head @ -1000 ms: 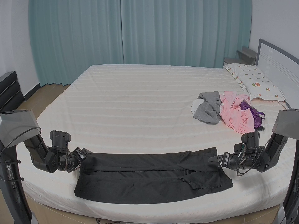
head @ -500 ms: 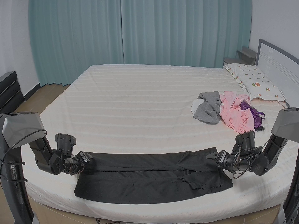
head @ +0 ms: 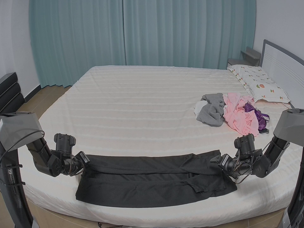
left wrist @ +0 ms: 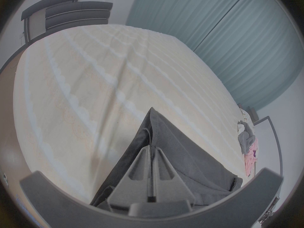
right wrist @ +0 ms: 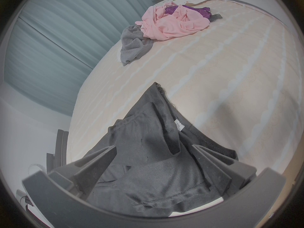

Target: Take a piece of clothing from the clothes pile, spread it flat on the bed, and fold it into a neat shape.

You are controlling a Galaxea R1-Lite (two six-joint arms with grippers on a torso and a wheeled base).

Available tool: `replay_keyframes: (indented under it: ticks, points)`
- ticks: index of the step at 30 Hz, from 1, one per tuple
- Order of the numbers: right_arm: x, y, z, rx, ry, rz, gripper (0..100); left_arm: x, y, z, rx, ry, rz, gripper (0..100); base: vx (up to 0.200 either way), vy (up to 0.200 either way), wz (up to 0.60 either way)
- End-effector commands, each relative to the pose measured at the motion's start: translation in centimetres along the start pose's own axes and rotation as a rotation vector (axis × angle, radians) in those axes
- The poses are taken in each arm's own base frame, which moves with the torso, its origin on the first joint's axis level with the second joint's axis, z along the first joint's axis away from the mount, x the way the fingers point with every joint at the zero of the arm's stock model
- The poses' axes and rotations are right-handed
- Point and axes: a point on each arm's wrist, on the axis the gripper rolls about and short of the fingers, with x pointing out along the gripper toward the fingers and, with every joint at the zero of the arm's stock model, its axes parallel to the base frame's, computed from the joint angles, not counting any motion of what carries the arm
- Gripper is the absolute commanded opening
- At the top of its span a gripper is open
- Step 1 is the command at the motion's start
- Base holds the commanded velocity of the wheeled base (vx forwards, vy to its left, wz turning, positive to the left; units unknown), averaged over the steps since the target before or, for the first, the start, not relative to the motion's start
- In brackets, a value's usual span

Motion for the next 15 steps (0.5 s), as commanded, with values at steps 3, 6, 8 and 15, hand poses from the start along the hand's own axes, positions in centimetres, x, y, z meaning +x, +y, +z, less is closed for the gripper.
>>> replay_keyframes:
  ticks: [3,6,8,15]
  points:
    - [0.9,0.1,0.1,0.007,0.002,-0.005,100,-0.7,-0.5,0.5,-0.002,-0.023,-0.021,0,0.000,0.000,0.00]
    - [1.2,0.3,0.1,0.007,0.002,-0.003,100,-0.7,-0.5,0.5,-0.002,-0.023,-0.021,0,0.000,0.000,0.00]
    - [1.2,0.5,0.0,0.001,0.003,0.004,100,-0.7,-0.5,0.5,-0.002,-0.023,-0.021,0,0.000,0.000,0.00]
    - [1.5,0.8,-0.6,-0.014,0.028,-0.010,0,-0.7,-0.5,0.5,-0.002,-0.023,-0.021,0,0.000,0.000,0.00]
